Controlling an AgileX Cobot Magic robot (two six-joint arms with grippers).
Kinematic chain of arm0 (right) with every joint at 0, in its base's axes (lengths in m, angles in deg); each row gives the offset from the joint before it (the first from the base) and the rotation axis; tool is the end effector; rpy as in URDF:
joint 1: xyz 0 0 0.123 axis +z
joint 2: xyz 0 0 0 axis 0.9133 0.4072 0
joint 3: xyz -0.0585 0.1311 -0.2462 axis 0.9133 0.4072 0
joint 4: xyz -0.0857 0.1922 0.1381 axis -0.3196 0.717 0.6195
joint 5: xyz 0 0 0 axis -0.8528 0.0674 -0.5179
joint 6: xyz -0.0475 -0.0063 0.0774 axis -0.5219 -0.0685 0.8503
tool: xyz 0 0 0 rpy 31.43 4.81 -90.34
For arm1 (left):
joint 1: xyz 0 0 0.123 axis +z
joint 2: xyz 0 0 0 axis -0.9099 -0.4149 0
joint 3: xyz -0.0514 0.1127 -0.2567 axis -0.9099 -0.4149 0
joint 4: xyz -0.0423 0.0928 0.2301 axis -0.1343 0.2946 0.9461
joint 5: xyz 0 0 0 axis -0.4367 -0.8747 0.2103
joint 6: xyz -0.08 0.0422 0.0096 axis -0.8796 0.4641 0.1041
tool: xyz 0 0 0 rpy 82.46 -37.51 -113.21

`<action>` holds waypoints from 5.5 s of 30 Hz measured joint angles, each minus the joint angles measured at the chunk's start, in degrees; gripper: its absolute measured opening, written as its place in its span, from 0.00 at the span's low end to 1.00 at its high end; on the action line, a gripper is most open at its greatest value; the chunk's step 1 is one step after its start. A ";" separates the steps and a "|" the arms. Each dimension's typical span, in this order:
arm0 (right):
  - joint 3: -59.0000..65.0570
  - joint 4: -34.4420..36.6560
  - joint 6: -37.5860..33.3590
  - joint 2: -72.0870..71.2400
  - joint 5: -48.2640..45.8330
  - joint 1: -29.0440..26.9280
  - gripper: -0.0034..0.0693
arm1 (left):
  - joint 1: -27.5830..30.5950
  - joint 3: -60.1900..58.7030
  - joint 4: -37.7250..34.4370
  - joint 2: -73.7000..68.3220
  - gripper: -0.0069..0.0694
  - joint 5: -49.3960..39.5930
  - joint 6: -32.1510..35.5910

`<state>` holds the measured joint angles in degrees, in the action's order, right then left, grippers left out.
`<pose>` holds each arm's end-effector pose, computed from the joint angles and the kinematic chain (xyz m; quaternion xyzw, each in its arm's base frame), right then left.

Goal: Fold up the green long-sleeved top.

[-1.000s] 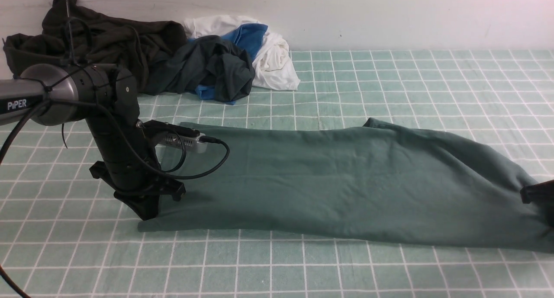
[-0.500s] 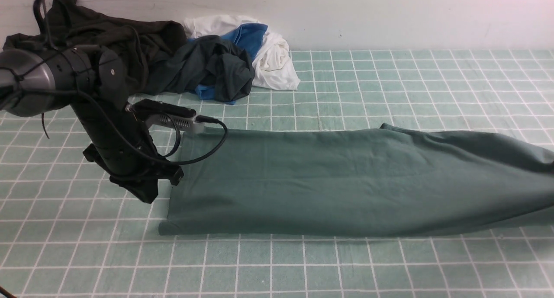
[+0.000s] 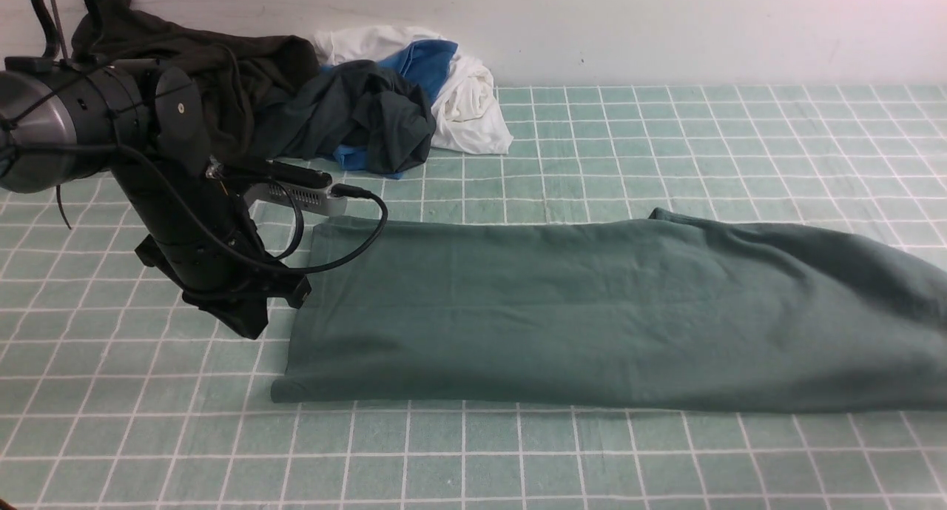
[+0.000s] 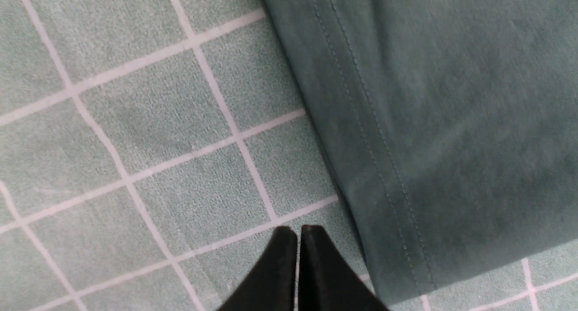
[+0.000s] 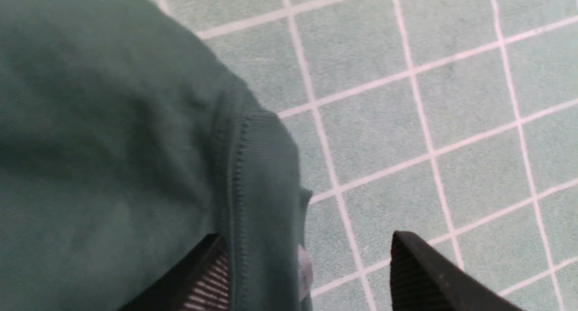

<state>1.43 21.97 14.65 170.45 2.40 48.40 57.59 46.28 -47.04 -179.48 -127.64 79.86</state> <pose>0.3268 -0.1268 0.1969 0.1855 0.9675 -0.1368 0.1040 0.3661 -0.0597 0.2079 0.1751 0.9812 -0.0460 0.0672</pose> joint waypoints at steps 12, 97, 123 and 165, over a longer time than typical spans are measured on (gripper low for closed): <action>-0.29 8.78 -4.81 7.79 2.08 -2.88 0.76 | 0.00 0.00 0.00 0.00 0.09 0.00 0.18; -40.75 16.29 -20.40 0.63 -23.77 59.73 0.22 | 0.00 -46.72 4.82 97.28 0.09 -0.28 -7.93; 30.77 19.32 -12.87 -76.75 7.42 57.97 0.03 | 0.00 -46.76 4.82 97.28 0.09 -0.29 -7.93; 69.30 18.22 -7.36 -103.50 28.52 14.60 0.03 | 0.00 -46.76 4.82 97.28 0.09 -0.33 -7.93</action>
<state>70.73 40.19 7.29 66.95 30.92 62.99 57.59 -0.48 -42.22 -82.20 -127.98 71.93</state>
